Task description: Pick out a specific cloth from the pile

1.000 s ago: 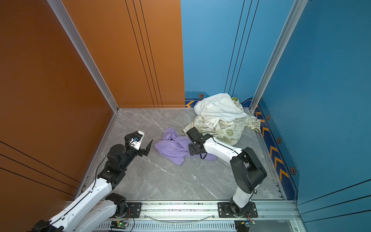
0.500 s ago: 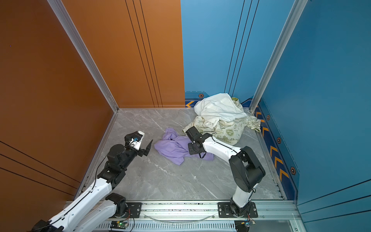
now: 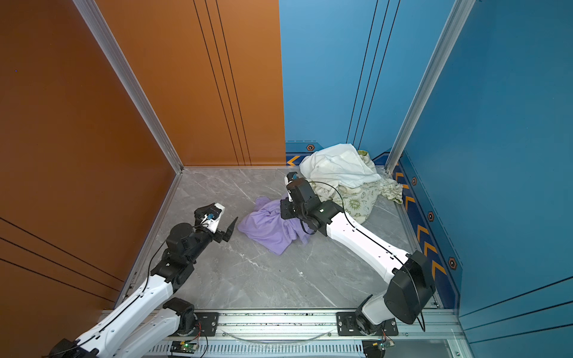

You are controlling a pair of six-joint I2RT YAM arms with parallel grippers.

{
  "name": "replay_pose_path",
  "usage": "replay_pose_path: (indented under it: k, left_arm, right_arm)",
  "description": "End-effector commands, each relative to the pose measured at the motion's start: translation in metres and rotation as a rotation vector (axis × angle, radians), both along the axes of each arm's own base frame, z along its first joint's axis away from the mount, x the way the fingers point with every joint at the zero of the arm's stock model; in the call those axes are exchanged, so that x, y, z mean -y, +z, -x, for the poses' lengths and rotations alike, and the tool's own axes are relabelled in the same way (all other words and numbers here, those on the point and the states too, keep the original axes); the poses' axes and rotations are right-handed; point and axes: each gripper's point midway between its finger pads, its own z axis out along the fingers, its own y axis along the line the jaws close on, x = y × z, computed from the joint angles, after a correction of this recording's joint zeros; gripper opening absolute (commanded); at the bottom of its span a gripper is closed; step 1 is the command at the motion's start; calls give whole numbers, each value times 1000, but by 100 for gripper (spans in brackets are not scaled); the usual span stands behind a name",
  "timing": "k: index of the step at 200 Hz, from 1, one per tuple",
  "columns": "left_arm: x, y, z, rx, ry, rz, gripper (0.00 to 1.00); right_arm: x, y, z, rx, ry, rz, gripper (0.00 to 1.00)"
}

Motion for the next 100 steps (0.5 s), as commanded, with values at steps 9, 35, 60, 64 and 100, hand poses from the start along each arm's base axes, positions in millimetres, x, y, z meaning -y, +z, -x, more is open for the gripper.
replay_pose_path:
  k: [9,35,60,64,100]
  left_arm:
    - [8,2,5,20,-47,4,98]
    - [7,3,5,24,-40,2,98]
    - [3,5,4,33,-16,-1,98]
    - [2,6,4,36,-9,-3,98]
    - [-8,10,4,58,44,-12,98]
  right_arm:
    - [-21,91,-7,201,37,-176,0]
    - [-34,122,-14,267,49,-246,0]
    - [-56,141,-27,285,72,-295,0]
    - [-61,143,-29,286,79,-301,0]
    - [-105,168,-58,325,114,-359,0]
